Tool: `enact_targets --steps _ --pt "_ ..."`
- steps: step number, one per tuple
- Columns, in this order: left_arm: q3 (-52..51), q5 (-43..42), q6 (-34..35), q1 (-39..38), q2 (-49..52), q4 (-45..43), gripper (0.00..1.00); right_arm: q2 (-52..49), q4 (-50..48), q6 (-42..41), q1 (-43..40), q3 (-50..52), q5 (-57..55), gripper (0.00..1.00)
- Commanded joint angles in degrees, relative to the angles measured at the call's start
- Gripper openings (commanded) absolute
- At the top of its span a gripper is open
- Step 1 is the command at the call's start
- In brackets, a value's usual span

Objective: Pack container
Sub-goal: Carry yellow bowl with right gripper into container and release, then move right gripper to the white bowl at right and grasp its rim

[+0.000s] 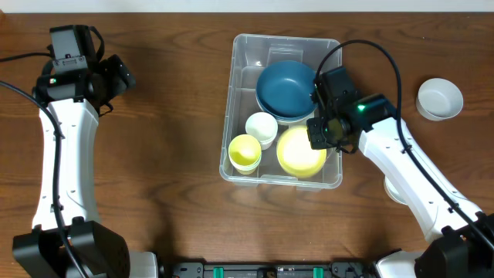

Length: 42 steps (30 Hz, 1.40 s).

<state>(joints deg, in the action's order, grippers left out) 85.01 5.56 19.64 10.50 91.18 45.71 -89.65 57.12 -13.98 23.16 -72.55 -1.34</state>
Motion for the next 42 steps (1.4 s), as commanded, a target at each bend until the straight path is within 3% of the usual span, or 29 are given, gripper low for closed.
enact_targets --steps 1,10,19,21,23,25,35,42 --pt "0.5 0.7 -0.1 0.2 -0.5 0.1 0.98 0.0 -0.4 0.8 0.5 -0.5 -0.7 0.43" --pt "0.5 0.7 -0.1 0.2 -0.5 0.1 0.98 7.4 1.9 -3.9 -4.9 -2.6 -0.2 0.47" --pt "0.5 0.7 -0.1 0.2 -0.5 0.1 0.98 17.4 8.2 -15.6 -22.0 0.6 -9.4 0.5" --pt "0.5 0.7 -0.1 0.2 -0.5 0.1 0.98 19.2 7.2 -16.8 -26.0 3.0 -9.3 0.58" --pt "0.5 0.7 -0.1 0.2 -0.5 0.1 0.98 21.2 5.4 -17.3 -31.1 7.0 -8.9 0.75" --pt "0.5 0.7 -0.1 0.2 -0.5 0.1 0.98 22.6 3.9 -17.3 -34.4 10.7 -7.9 0.82" --pt "0.5 0.7 -0.1 0.2 -0.5 0.1 0.98 24.2 -8.0 -18.1 -47.1 30.0 -0.8 0.82" --pt "0.5 0.7 -0.1 0.2 -0.5 0.1 0.98 24.7 -7.9 -17.2 -49.0 32.3 -0.8 0.83"
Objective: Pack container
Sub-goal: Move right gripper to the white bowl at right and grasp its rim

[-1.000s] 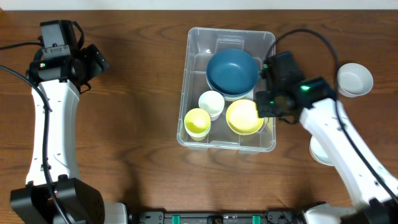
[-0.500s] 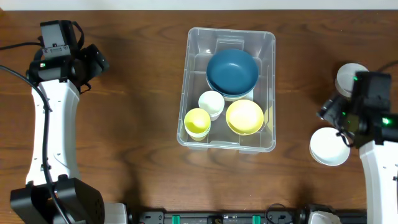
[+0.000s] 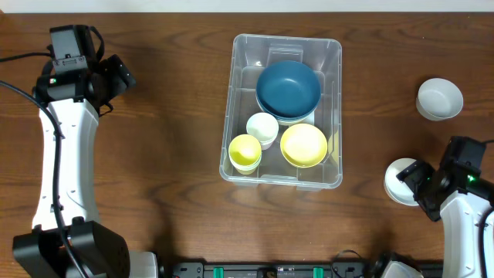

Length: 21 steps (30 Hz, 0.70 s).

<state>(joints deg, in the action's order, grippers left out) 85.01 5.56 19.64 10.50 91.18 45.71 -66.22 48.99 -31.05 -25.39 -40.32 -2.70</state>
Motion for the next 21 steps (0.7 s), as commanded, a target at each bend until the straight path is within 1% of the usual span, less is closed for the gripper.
enact_targets --steps 1,4,9,15,17,19,21 --pt "0.5 0.7 -0.1 0.2 -0.5 0.1 0.98 1.4 0.6 -0.2 -0.5 0.1 0.3 0.83" --pt "0.5 0.7 -0.1 0.2 -0.5 0.1 0.98 1.5 0.4 -0.2 -0.5 1.2 -0.2 0.81" --pt "0.5 0.7 -0.1 0.2 -0.5 0.1 0.98 1.5 -4.1 -1.9 -0.8 6.2 -0.1 0.75" --pt "0.5 0.7 -0.1 0.2 -0.5 0.1 0.98 1.5 -6.3 -2.8 -2.3 7.6 0.4 0.75" --pt "0.5 0.7 -0.1 0.2 -0.5 0.1 0.98 1.5 -6.7 -2.8 -2.5 7.6 0.4 0.74" --pt "0.5 0.7 -0.1 0.2 -0.5 0.1 0.98 1.5 -7.6 -2.8 -2.5 7.6 0.4 0.68" --pt "0.5 0.7 -0.1 0.2 -0.5 0.1 0.98 1.4 -8.8 -2.8 -2.5 7.6 1.0 0.6"
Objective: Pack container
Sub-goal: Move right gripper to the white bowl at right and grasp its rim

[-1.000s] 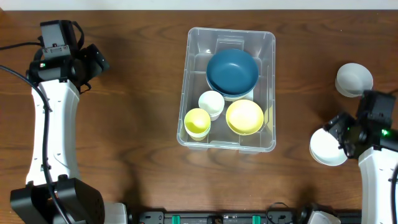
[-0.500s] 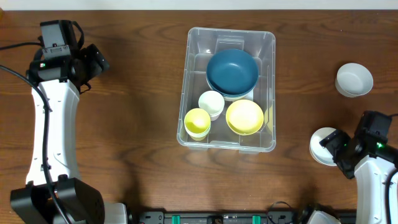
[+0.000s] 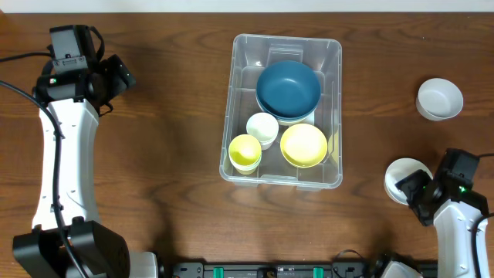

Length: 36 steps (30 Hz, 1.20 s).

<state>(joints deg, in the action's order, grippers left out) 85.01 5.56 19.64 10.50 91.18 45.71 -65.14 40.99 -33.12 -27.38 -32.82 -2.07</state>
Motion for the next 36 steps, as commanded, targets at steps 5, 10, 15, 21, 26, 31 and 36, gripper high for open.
enact_targets --steps 5,10,15,21,26,31,36 --pt "0.5 0.7 -0.1 0.2 -0.5 0.1 0.98 0.3 -2.1 -4.3 -0.5 0.3 1.0 0.58" --pt "0.5 0.7 -0.1 0.2 -0.5 0.1 0.98 0.3 -5.2 -4.5 -0.5 0.3 2.2 0.57" --pt "0.5 0.7 -0.1 0.2 -0.5 0.1 0.98 0.2 -10.0 -2.7 -0.5 0.3 6.6 0.57" --pt "0.5 0.7 -0.1 0.2 -0.5 0.1 0.98 0.0 -8.6 -1.9 -0.5 0.3 6.1 0.59" --pt "0.5 0.7 -0.1 0.2 -0.5 0.1 0.98 0.2 -10.5 3.3 -0.5 0.2 7.6 0.59" --pt "0.5 0.7 -0.1 0.2 -0.5 0.1 0.98 1.0 -10.2 4.1 -0.5 0.1 7.8 0.6" --pt "0.5 0.7 -0.1 0.2 -0.5 0.1 0.98 3.9 -7.2 0.7 -0.5 0.1 0.8 0.62"
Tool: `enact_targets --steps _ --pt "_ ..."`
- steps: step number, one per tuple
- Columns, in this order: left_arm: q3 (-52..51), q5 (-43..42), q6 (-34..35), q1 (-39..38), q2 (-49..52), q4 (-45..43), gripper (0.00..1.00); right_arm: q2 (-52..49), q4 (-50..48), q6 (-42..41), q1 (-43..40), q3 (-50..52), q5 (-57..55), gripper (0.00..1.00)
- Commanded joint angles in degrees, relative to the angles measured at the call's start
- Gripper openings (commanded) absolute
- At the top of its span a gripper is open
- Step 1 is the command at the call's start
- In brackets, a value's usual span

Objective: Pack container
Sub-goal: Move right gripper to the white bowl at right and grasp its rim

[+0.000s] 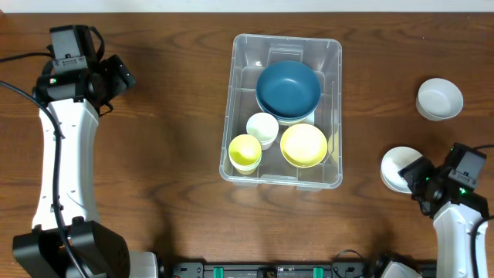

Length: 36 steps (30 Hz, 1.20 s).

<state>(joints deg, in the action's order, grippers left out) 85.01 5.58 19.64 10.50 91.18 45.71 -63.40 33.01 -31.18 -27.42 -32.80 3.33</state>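
The clear plastic container (pixel 234 100) stands mid-table. Inside it are a blue bowl (pixel 288 89), a yellow bowl (pixel 303 145), a white cup (pixel 262 127) and a yellow cup (pixel 245 151). A small white bowl (pixel 395 167) lies on the table at the lower right. My right gripper (pixel 419 177) is at that bowl's right rim, apparently shut on it. Another white bowl (pixel 440 98) sits at the right, further back. My left gripper (pixel 121 77) hangs at the far left, away from everything; the gap between its fingers does not show.
The left arm (pixel 65 154) runs down the table's left side. The right arm (pixel 459 220) comes in from the bottom right corner. Bare wood lies between the container and the two white bowls.
The small white bowl has shifted a little up and to the left. The right wrist now sits slightly further right, with its fingers on the bowl's right rim. The left arm is unchanged.
First my right gripper was over the container's right side, at the yellow bowl. Then the yellow bowl lay free in the container and the gripper was down at the small white bowl at the lower right. It stayed there, and the bowl has now shifted.
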Motion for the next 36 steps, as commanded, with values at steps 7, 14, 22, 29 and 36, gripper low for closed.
enact_targets --steps 7,14,22,29,36 --pt "0.5 0.7 -0.1 0.2 -0.5 0.1 0.98 5.1 3.3 -2.9 -0.4 0.1 -9.5 0.67" --pt "0.5 0.7 -0.1 0.2 -0.5 0.1 0.98 3.9 4.1 -4.9 -2.1 0.1 -10.8 0.66" --pt "0.5 0.7 -0.1 0.2 -0.5 0.1 0.98 -3.6 1.0 -2.5 -6.9 0.1 -5.2 0.67" --pt "0.5 0.7 -0.1 0.2 -0.5 0.1 0.98 -9.0 -4.9 2.5 -6.8 0.1 1.4 0.65" --pt "0.5 0.7 -0.1 0.2 -0.5 0.1 0.98 -11.3 -6.5 3.0 -6.8 0.1 1.7 0.43"
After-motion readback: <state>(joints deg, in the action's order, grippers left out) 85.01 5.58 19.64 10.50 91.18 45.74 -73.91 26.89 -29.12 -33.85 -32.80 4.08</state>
